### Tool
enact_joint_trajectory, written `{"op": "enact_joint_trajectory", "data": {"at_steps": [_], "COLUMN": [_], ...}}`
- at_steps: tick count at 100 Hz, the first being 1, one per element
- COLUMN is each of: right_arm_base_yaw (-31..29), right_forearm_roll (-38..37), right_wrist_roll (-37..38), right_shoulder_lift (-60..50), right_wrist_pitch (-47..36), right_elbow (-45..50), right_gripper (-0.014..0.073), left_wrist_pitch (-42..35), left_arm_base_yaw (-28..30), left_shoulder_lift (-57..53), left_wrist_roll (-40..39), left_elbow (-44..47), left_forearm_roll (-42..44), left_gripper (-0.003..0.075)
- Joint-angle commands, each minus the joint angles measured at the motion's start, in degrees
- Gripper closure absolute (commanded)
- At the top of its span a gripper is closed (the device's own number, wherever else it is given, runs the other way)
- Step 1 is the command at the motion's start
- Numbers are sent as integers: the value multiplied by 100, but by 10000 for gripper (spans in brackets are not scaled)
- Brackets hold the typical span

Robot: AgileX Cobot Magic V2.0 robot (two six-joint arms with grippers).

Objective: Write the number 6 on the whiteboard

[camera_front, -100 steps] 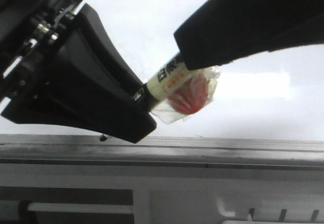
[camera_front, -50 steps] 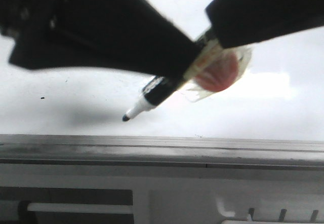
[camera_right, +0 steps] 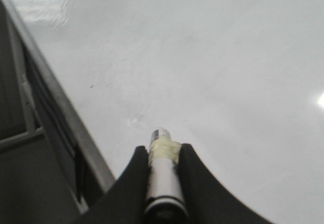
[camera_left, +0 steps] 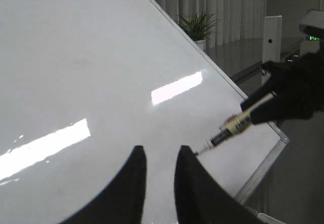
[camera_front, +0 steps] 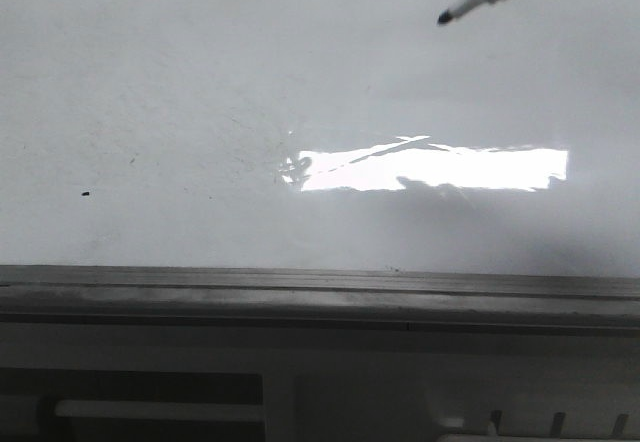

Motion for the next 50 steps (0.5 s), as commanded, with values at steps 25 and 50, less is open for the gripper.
{"op": "enact_joint_trajectory", "data": {"at_steps": [25,50], "right_arm_base_yaw": [-139,-148], "right_forearm_roll": [-514,-538], "right_wrist_roll": [-60,-60], "right_shoulder_lift": [633,1191], "right_wrist_pitch": [-1093,-1169], "right_elbow": [-176,-176], "right_gripper": [653,653], "left_wrist_pitch": [-154,-9], "left_arm_base_yaw": [-26,-26], "left_shoulder_lift": [-676,-676], "left_wrist_roll": [-123,-123], "left_elbow": [808,818], "left_forearm_roll": [-747,-747], "left_gripper": [739,739]}}
